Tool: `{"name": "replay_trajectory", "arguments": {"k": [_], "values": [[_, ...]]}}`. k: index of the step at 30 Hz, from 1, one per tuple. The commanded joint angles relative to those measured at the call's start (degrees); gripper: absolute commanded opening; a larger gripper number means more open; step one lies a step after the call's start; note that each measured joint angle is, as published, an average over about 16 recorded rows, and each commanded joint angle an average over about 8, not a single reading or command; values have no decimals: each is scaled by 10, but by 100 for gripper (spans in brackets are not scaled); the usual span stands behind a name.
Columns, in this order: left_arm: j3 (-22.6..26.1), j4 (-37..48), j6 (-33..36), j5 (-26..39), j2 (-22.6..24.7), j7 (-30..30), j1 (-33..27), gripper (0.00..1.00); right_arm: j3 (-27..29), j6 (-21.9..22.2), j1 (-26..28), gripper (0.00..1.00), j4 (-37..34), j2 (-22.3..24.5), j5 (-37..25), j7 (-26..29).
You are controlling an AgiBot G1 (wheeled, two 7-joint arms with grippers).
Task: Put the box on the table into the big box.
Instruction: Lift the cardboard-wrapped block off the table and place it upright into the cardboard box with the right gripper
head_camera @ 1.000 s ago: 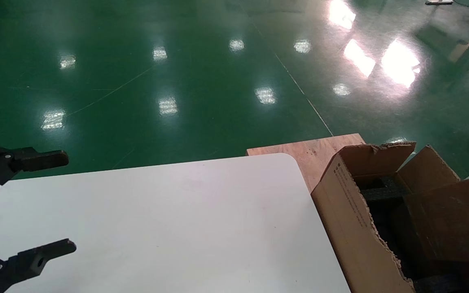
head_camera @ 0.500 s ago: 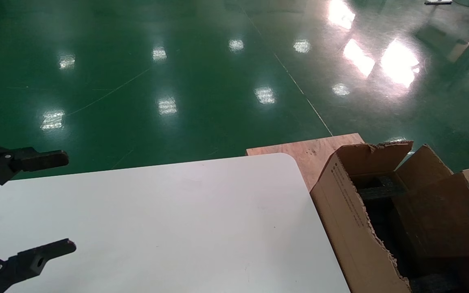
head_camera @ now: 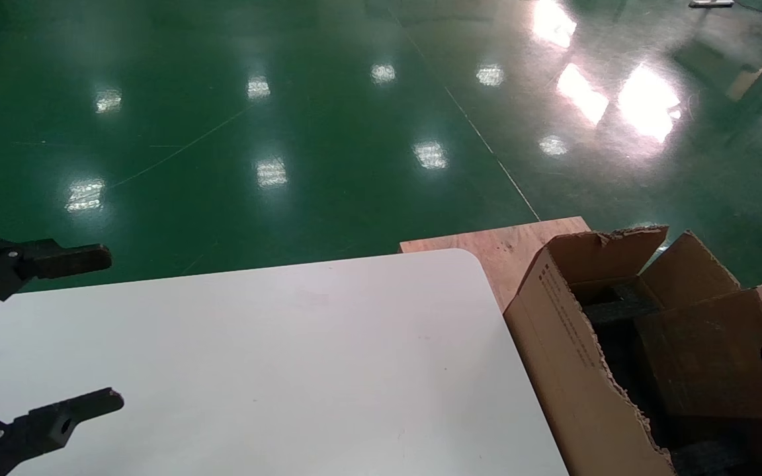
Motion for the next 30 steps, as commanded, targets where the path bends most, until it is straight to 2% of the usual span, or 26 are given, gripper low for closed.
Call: {"name": "replay_trajectory", "arguments": {"k": [1, 6, 12, 19, 30], "values": [[0, 0, 0, 0, 0, 0, 0, 100, -10, 3, 0, 0, -3, 0, 9, 2], [0, 0, 0, 0, 0, 0, 0, 100, -16, 10, -8, 0, 17, -13, 24, 7], [0, 0, 0, 0, 0, 0, 0, 100, 9, 12, -31, 0, 45, -33, 25, 20], [0, 0, 0, 0, 0, 0, 0, 100, 75, 9, -77, 0, 82, -27, -1, 44], [0, 0, 0, 0, 0, 0, 0, 100, 202, 17, -171, 0, 203, 30, -74, 131]]}}
